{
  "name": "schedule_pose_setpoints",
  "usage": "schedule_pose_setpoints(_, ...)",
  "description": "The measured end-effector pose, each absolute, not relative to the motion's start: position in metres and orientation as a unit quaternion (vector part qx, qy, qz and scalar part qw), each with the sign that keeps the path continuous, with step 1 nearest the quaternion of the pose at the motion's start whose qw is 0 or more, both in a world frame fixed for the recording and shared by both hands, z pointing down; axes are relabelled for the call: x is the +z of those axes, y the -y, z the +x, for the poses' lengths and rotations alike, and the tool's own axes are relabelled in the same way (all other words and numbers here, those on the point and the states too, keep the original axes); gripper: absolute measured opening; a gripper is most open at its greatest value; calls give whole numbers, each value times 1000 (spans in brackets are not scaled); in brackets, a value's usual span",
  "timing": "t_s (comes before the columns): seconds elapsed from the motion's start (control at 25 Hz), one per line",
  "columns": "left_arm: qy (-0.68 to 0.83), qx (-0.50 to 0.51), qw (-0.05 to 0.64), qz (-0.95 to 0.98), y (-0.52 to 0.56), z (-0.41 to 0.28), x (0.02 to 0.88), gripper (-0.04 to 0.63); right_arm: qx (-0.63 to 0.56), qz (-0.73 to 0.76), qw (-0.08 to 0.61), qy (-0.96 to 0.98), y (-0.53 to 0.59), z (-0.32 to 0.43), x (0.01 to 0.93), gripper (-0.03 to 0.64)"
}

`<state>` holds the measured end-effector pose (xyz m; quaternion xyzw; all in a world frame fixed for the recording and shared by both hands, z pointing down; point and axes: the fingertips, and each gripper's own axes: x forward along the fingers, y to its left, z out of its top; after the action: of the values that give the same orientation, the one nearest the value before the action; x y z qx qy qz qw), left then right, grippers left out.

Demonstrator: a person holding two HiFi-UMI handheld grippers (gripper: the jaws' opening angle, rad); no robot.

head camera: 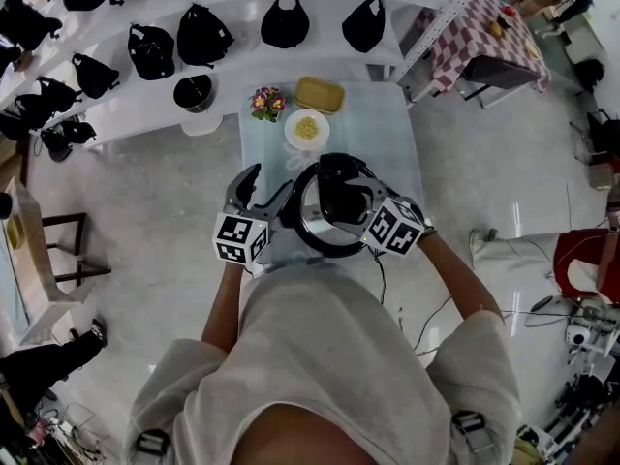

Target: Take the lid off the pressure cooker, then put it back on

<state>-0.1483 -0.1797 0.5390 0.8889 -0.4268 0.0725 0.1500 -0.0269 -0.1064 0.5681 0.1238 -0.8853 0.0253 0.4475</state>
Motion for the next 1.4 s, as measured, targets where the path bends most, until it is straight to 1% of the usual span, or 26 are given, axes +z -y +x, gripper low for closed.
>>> schedule_pose_setpoints(0.16,435,65,158,884,178,-154,540,321,7,60,507,860,99,-28,581,308)
schedule_pose_setpoints(0.56,451,51,171,875,173,-166,541,319,-28,-39,609,792,100,-27,608,308)
schedule_pose_setpoints(0.64,453,50,173,873,173,-170,542,319,-17,-59,627,777,99,-27,613,301)
schedule_pose_setpoints(0.68,455,50,174,872,173,-171,543,319,-8,-68,634,770,98,-28,615,285)
schedule_pose_setpoints(0.84,459,49,176,870,172,-176,545,319,-2,-81,646,759,96,-29,620,285)
schedule_pose_setpoints(1.08,456,50,177,871,173,-174,545,317,2,-78,631,772,95,-29,618,276)
schedule_pose_setpoints(1.12,454,51,177,872,174,-172,545,316,2,-74,634,770,96,-29,618,284)
schedule_pose_setpoints(1.4,445,54,171,877,177,-164,541,314,12,-61,648,759,98,-29,619,273)
